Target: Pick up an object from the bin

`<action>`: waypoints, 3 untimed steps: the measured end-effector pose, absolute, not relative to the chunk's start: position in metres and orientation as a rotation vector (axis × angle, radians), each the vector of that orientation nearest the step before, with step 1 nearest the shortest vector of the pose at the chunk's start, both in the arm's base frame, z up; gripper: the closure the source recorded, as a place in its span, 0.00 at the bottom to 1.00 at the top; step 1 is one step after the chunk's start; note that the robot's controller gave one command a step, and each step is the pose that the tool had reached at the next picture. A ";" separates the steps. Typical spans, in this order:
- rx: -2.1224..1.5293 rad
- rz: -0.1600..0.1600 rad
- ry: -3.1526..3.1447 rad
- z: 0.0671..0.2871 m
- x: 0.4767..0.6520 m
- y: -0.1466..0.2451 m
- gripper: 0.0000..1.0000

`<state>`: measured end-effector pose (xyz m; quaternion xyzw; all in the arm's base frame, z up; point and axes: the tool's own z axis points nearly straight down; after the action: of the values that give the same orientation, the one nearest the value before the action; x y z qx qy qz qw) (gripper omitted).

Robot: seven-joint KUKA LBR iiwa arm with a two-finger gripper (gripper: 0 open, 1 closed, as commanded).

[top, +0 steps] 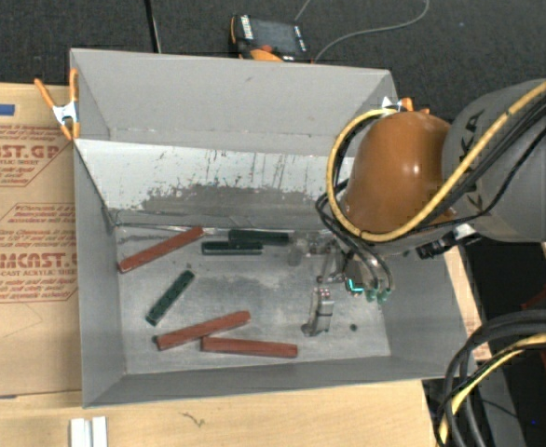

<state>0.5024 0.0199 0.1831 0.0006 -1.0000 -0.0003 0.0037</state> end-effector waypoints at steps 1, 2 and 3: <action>0.109 -0.003 -3.133 0.088 0.482 0.073 0.00; 0.142 -0.004 -3.139 0.068 0.508 0.116 0.00; 0.136 -0.001 -3.137 0.070 0.508 0.114 1.00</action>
Offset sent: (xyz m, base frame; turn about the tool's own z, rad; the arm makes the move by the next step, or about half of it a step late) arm -0.0181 0.0503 -0.0903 -0.0639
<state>0.5077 0.1136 0.0699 0.0435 -0.9991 -0.0004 0.0008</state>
